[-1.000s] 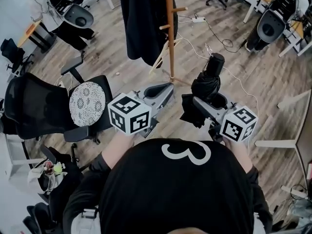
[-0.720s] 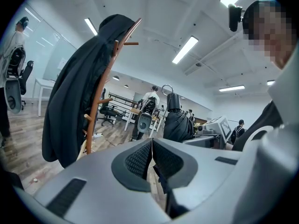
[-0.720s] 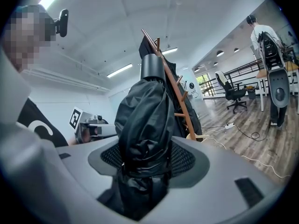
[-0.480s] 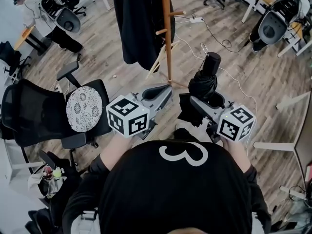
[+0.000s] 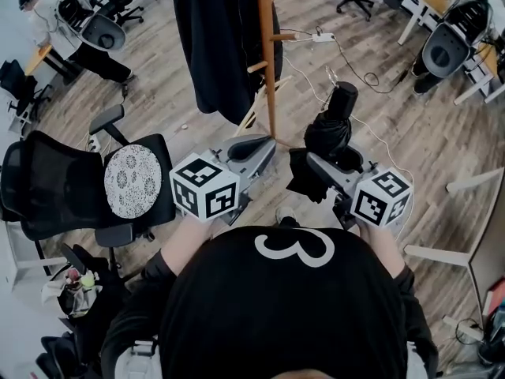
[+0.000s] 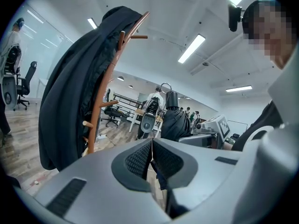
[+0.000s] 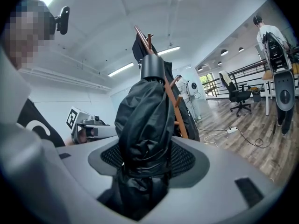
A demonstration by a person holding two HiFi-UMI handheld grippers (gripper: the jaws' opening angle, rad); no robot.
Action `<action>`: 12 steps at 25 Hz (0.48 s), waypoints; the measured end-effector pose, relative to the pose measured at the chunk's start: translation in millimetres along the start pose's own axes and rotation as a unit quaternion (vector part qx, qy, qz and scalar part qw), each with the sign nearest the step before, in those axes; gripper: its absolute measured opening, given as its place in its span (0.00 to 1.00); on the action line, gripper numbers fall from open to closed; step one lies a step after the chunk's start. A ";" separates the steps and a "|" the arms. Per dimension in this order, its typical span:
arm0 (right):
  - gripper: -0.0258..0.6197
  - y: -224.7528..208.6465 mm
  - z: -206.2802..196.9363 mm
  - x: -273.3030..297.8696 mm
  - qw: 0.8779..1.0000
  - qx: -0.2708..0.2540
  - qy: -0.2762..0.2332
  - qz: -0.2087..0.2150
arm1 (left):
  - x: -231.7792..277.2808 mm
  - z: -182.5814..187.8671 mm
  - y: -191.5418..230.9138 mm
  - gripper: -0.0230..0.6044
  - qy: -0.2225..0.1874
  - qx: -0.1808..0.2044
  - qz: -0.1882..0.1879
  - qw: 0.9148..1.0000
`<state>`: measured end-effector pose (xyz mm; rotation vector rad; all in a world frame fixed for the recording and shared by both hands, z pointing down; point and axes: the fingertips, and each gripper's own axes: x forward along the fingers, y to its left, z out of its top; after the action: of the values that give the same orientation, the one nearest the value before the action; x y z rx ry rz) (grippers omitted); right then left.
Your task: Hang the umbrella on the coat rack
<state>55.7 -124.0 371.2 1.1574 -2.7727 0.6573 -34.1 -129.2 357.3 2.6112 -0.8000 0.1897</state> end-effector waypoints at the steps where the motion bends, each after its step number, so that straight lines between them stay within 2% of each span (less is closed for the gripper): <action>1: 0.47 -4.9 2.3 2.9 1.000 0.000 0.002 0.002 | 3.8 1.6 2.7 0.07 -0.001 -0.001 0.002 1.000; 12: 0.47 -58.0 32.5 40.3 0.999 -0.008 0.020 0.040 | 47.0 24.6 41.3 0.07 -0.009 -0.016 0.038 0.999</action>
<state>70.3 -200.3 371.4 1.0241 -2.7977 0.6562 -18.1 -194.5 360.2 2.5594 -0.9009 0.1732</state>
